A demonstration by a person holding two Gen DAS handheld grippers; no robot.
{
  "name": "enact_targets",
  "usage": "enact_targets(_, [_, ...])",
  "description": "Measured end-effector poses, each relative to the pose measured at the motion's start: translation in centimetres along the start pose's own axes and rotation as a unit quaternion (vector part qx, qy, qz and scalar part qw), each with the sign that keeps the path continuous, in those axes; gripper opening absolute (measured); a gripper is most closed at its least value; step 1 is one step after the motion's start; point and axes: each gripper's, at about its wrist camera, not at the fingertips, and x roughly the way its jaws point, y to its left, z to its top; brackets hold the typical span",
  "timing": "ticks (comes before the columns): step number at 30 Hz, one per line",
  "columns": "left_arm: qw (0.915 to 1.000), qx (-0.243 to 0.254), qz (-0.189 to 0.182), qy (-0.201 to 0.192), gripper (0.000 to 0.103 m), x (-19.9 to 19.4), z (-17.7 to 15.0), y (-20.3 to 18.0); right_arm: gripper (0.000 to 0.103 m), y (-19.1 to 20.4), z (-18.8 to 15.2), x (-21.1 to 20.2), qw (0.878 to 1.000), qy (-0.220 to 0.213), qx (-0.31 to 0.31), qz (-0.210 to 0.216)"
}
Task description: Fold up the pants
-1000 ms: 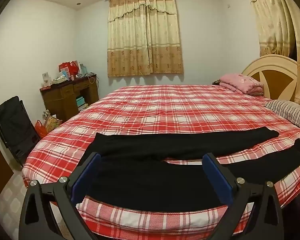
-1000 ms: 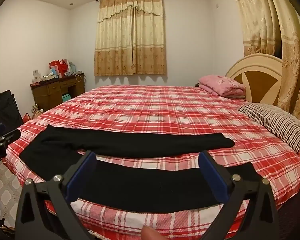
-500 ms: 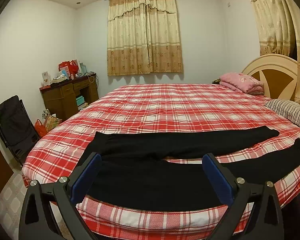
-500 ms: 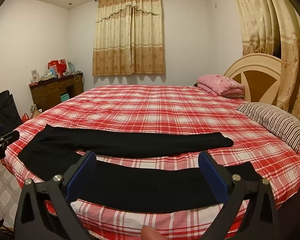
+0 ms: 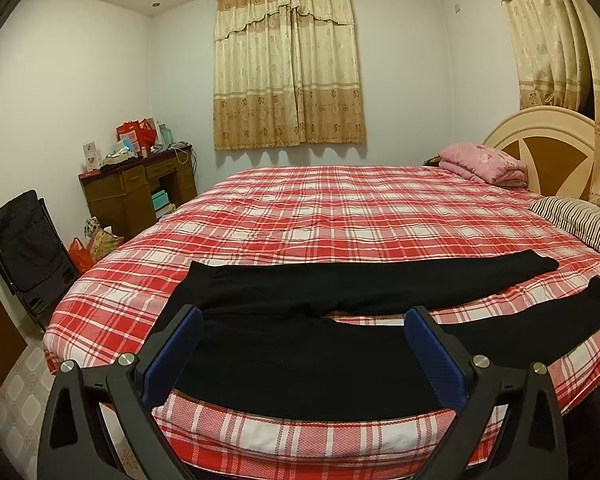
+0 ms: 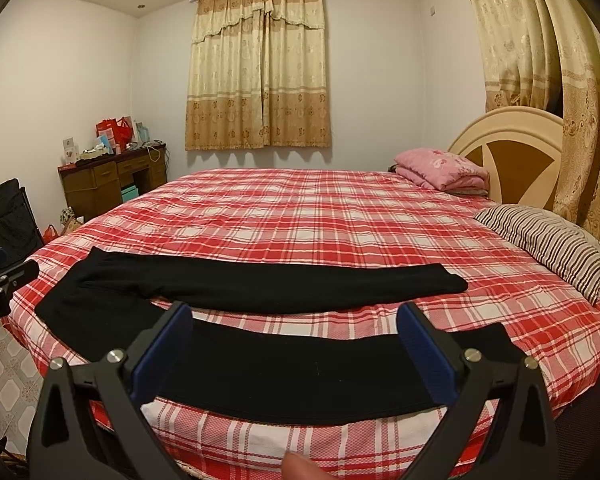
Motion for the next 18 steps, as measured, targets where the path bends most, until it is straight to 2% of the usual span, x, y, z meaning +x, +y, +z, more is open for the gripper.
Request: enact_targets(18, [1.0000, 0.000, 0.001, 0.008, 0.102, 0.34, -0.10, -0.13, 0.103, 0.04, 0.01, 0.02, 1.000, 0.001, 0.001, -0.001])
